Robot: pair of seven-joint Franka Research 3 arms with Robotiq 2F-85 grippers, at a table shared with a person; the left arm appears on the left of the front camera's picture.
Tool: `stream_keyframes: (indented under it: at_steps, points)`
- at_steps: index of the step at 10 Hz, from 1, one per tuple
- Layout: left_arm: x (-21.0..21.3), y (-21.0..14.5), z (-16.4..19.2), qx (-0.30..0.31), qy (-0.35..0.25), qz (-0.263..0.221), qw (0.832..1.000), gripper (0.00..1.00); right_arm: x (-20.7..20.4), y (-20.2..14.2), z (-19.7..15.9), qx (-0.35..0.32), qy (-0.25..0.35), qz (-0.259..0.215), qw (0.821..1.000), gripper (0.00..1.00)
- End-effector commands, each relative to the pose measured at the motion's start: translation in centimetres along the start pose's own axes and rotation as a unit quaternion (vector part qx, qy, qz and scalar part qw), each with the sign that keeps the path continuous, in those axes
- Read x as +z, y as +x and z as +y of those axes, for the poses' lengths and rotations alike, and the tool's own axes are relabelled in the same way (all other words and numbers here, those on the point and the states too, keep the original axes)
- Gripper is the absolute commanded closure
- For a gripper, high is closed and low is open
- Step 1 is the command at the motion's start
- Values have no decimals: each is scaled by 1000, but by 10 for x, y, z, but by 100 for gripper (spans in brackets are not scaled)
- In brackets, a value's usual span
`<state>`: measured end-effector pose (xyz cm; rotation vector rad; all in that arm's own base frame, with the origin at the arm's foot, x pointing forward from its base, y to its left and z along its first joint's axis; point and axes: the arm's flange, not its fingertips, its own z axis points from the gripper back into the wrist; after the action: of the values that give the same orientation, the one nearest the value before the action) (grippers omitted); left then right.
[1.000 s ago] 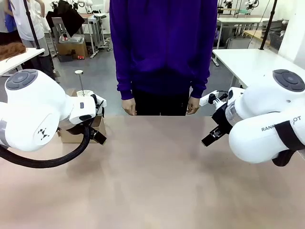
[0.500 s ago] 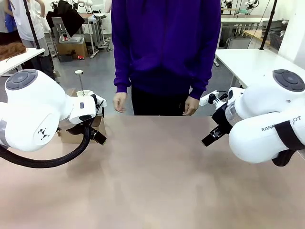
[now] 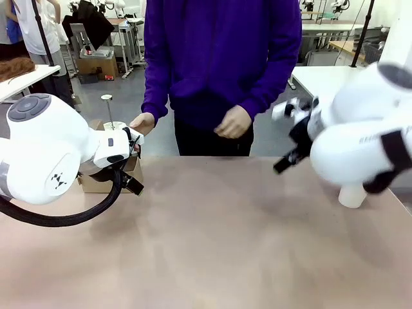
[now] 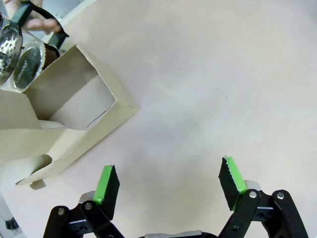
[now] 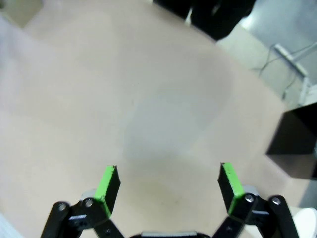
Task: Pour a drink into a cup and package it in a carrier.
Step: Pick up the 600 ml Paper Cup and place it in the middle top area of the table.
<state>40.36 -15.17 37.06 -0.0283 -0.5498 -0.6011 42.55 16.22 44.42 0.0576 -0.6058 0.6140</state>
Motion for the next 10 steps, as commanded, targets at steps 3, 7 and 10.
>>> stream_keyframes:
  at_steps: [3, 7, 10]
  points:
    - [0, 0, 0, 0, 0, 0, 1000, 0, 121, 42, -127, -1, 87, -55, 995, 0]
    - [0, 0, 0, 0, 0, 0, 1000, 0, 164, -44, -258, 67, 212, -184, 958, 0]
    - [0, 0, 0, 0, 0, 0, 1000, 0, 144, -143, -321, 104, 244, -299, 917, 0]
